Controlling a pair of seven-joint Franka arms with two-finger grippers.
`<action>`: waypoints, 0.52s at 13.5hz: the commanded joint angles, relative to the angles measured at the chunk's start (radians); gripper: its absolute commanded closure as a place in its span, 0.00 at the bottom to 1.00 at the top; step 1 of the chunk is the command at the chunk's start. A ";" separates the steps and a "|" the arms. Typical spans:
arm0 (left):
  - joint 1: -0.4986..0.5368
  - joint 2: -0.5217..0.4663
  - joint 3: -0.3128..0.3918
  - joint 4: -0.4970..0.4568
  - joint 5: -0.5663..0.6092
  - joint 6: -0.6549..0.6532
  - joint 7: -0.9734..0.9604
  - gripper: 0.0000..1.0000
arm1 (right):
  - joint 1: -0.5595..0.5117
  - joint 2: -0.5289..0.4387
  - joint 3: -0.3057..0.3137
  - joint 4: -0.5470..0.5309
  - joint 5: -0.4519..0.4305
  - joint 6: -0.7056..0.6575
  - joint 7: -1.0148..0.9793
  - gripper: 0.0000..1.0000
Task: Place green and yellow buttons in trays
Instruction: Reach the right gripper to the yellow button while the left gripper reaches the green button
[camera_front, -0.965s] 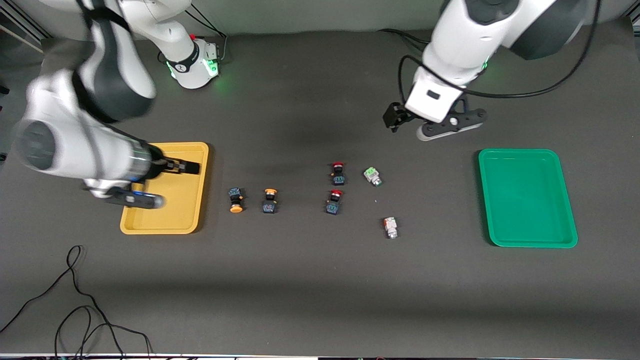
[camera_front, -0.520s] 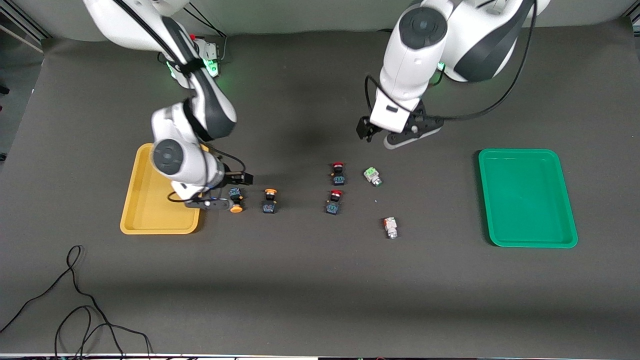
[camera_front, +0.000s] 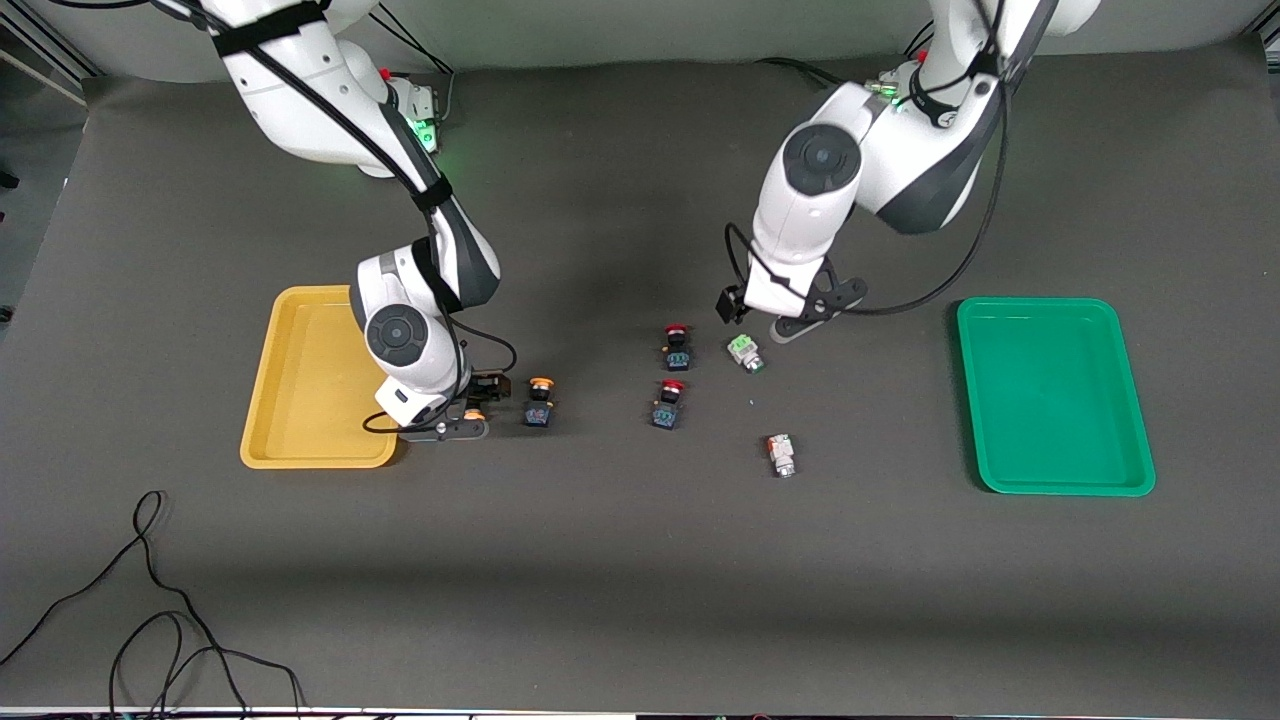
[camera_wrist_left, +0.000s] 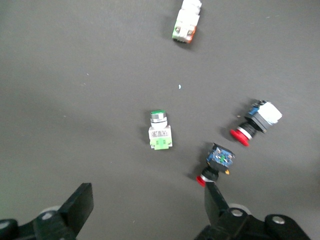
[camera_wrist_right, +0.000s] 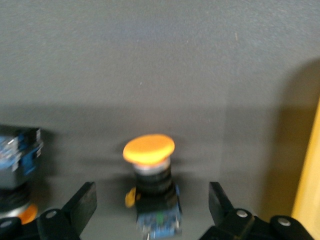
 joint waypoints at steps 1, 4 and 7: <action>-0.016 0.087 0.008 -0.038 0.014 0.125 -0.056 0.01 | 0.007 0.025 -0.007 -0.022 -0.011 0.078 -0.019 0.09; -0.028 0.156 0.008 -0.061 0.014 0.230 -0.081 0.01 | 0.005 -0.001 -0.007 -0.026 -0.002 0.066 -0.004 0.94; -0.048 0.218 0.008 -0.058 0.014 0.297 -0.082 0.01 | -0.007 -0.050 -0.015 -0.020 0.015 -0.009 -0.007 1.00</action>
